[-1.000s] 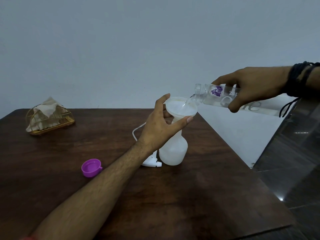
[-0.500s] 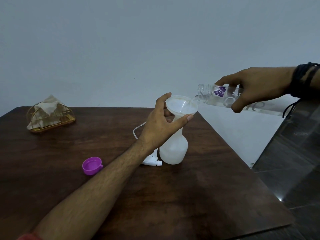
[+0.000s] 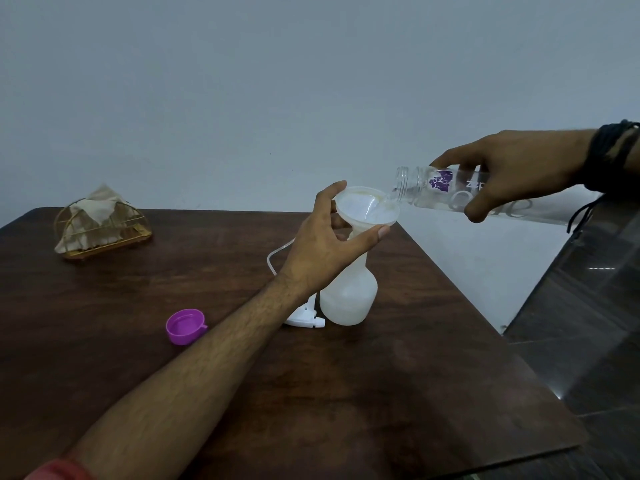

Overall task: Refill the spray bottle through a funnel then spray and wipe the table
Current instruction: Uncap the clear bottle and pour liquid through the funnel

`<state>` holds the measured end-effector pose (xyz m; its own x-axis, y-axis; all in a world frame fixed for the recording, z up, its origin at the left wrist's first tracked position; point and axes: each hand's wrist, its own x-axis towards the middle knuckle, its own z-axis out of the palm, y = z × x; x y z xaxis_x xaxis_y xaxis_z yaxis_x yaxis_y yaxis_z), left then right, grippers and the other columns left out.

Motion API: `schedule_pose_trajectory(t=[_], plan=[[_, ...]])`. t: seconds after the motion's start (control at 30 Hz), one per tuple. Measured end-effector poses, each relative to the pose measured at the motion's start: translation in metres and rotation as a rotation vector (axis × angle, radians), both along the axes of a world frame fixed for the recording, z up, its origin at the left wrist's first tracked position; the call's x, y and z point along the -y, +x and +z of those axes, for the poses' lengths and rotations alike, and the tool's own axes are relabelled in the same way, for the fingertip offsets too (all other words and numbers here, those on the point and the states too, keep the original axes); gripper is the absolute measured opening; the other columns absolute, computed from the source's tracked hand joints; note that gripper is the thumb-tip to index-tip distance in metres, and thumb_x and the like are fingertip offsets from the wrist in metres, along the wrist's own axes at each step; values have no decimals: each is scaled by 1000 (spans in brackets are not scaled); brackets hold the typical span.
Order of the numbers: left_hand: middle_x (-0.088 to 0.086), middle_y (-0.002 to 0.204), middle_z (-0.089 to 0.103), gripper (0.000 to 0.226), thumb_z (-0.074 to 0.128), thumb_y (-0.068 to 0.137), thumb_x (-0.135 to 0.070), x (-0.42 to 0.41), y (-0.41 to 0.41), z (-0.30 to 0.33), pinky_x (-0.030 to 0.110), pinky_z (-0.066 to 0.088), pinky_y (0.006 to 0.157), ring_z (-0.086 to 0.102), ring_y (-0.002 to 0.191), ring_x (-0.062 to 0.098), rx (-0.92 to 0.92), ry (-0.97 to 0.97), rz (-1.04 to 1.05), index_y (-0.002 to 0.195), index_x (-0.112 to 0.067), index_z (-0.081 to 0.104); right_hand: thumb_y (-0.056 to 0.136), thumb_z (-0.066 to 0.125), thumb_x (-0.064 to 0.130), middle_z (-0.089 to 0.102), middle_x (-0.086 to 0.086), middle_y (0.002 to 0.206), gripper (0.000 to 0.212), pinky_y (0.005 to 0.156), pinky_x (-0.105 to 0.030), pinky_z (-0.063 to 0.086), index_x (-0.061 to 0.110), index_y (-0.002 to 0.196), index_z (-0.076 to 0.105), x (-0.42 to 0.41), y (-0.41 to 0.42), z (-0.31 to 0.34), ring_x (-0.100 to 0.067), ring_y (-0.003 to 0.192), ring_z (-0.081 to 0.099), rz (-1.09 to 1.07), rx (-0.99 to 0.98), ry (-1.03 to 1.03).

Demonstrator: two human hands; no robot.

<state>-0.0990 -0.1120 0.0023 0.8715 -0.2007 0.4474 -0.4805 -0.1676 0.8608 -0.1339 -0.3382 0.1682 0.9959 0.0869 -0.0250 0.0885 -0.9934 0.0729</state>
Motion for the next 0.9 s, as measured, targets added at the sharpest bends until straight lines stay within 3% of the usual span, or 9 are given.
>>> schedule_pose_trajectory(t=[0.27, 0.43, 0.57, 0.67, 0.77, 0.9], plan=[[-6, 131, 50, 91, 82, 78, -47, 1, 0, -2, 31, 54, 98, 63, 112, 10, 1, 3, -11, 151, -31, 30, 69, 82, 29, 65, 16, 105, 73, 82, -34, 50, 49, 131, 51, -3, -2, -1, -14, 85, 65, -9, -1, -27], [-10, 128, 49, 90, 81, 78, -47, 1, 1, -2, 21, 53, 92, 61, 103, -2, 20, 9, 1, 151, -30, 31, 69, 83, 30, 65, 19, 103, 75, 86, -38, 53, 51, 133, 50, -5, -3, 2, -14, 84, 65, -21, 6, -37], [-9, 130, 49, 90, 81, 78, -47, 1, 2, -3, 23, 53, 93, 61, 104, -2, 21, 8, -3, 151, -29, 31, 69, 82, 30, 63, 20, 102, 75, 80, -34, 48, 51, 134, 50, -12, -6, 5, -6, 82, 59, -12, 26, -84], [-9, 130, 48, 90, 81, 78, -47, 1, 2, -3, 19, 52, 92, 58, 102, -6, 24, 14, -3, 151, -30, 31, 71, 81, 29, 61, 17, 99, 77, 80, -33, 46, 48, 138, 49, -19, -8, 9, -3, 80, 54, 16, 51, -142], [-11, 128, 46, 90, 81, 78, -48, 2, 4, -3, 14, 50, 86, 57, 99, -7, 28, 26, 2, 151, -30, 30, 71, 81, 30, 61, 10, 102, 78, 87, -39, 51, 47, 140, 48, -27, -9, 12, -15, 83, 54, 71, 84, -227], [-14, 126, 44, 91, 80, 79, -48, 3, 6, -3, 7, 44, 79, 56, 95, -7, 31, 38, 17, 151, -30, 29, 75, 74, 42, 62, 8, 105, 74, 92, -40, 48, 48, 142, 43, -35, -9, 15, -18, 86, 55, 166, 128, -465]])
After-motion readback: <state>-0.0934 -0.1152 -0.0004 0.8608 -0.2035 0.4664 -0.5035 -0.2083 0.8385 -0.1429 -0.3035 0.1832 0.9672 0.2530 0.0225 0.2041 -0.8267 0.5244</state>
